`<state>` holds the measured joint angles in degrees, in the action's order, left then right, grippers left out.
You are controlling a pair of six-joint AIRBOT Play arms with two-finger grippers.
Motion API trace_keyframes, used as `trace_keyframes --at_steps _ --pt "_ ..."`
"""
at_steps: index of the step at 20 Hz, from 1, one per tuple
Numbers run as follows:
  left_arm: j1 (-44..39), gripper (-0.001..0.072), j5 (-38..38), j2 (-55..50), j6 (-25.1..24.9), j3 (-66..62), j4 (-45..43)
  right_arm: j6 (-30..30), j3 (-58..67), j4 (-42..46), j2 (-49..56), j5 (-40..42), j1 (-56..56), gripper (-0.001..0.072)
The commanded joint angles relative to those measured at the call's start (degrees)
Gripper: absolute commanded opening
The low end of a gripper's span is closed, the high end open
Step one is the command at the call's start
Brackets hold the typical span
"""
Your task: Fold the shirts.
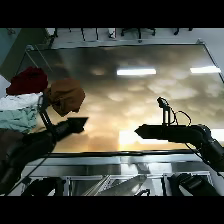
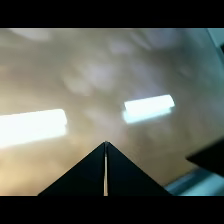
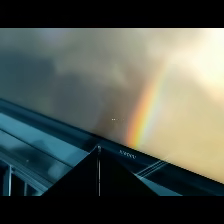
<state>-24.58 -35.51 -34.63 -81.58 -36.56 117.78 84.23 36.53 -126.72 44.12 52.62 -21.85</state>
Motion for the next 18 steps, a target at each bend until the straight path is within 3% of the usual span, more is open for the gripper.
trace_keyframes --at_steps 1,2,3,4,5,6,10,13,18 --pt "19.3 0.0393 -4.5 -7.2 -2.9 -4.8 -4.1 0.0 0.0 -0.4 0.6 -4.3 0.0 0.0025" --pt "25.6 0.0689 -5.8 -10.7 -6.1 -6.5 -4.1 0.0 0.0 -0.4 1.0 -6.2 0.0 0.0034" --pt "31.0 0.0693 -7.0 -14.0 -7.0 -7.9 -4.2 0.0 0.0 -0.4 1.4 -7.5 0.0 0.0038" --pt "36.1 0.0693 -7.8 -17.9 -7.6 -9.5 -4.1 0.0 0.0 -0.4 1.6 -8.8 0.0 0.0191" --pt "40.1 0.0693 -7.9 -21.8 -8.8 -10.9 -4.0 0.0 0.0 -0.4 1.9 -10.7 0.0 0.0546" --pt "43.3 0.0694 -7.7 -26.3 -10.9 -12.8 -4.0 0.0 0.0 -0.4 2.2 -13.1 0.0 0.0696" --pt "45.7 0.0693 -7.3 -44.5 -14.0 -23.3 -3.2 0.0 0.0 -0.4 2.4 -19.1 0.0 0.0696" --pt "41.9 0.0694 -8.3 -55.4 -14.9 -31.4 1.6 0.0 0.0 -0.4 2.4 -19.3 0.0 0.0696" --pt "33.9 0.0693 -9.1 -65.9 -15.1 -43.5 1.9 0.0 0.0 -0.4 2.4 -19.2 0.0 0.0696"
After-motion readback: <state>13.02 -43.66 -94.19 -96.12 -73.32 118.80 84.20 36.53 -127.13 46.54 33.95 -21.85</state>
